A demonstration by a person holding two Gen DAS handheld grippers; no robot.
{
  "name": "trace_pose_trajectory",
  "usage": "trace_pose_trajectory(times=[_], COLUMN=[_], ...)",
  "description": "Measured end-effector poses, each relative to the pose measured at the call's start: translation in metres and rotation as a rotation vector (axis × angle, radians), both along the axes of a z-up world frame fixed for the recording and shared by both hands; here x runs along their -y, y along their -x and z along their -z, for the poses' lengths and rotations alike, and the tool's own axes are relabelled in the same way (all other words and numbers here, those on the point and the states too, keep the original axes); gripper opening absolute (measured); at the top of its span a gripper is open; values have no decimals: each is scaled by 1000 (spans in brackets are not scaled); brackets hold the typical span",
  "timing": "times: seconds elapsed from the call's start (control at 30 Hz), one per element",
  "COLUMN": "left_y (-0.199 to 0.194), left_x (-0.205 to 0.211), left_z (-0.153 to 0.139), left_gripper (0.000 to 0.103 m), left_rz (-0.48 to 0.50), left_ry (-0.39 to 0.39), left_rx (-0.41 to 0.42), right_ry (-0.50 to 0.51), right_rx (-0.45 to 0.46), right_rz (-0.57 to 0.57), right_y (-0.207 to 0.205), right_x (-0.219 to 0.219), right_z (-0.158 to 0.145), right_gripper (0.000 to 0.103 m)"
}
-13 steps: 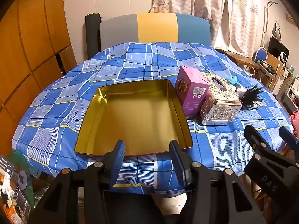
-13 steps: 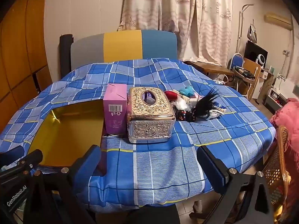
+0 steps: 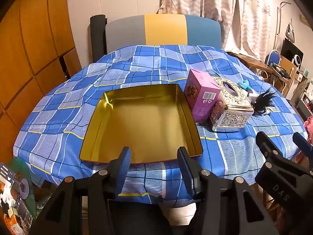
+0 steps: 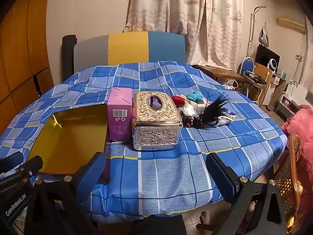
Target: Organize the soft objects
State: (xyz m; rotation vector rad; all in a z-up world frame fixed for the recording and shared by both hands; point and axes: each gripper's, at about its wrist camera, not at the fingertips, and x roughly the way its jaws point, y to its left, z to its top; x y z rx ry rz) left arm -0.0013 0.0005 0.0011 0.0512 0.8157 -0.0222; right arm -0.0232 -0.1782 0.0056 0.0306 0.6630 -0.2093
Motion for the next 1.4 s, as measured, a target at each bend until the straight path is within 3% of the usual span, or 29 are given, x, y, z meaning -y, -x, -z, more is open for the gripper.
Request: trace_pose_trajectory(times=[1.4], left_y=[8], left_x=[7], left_z=[-9], left_gripper=[49], left_rz=[15], left_ry=[-15], left_rx=[57], right_ry=[18], right_rx=[38], right_rz=[-3], right_y=[6], right_x=[-3], right_z=[-11], right_gripper=[103])
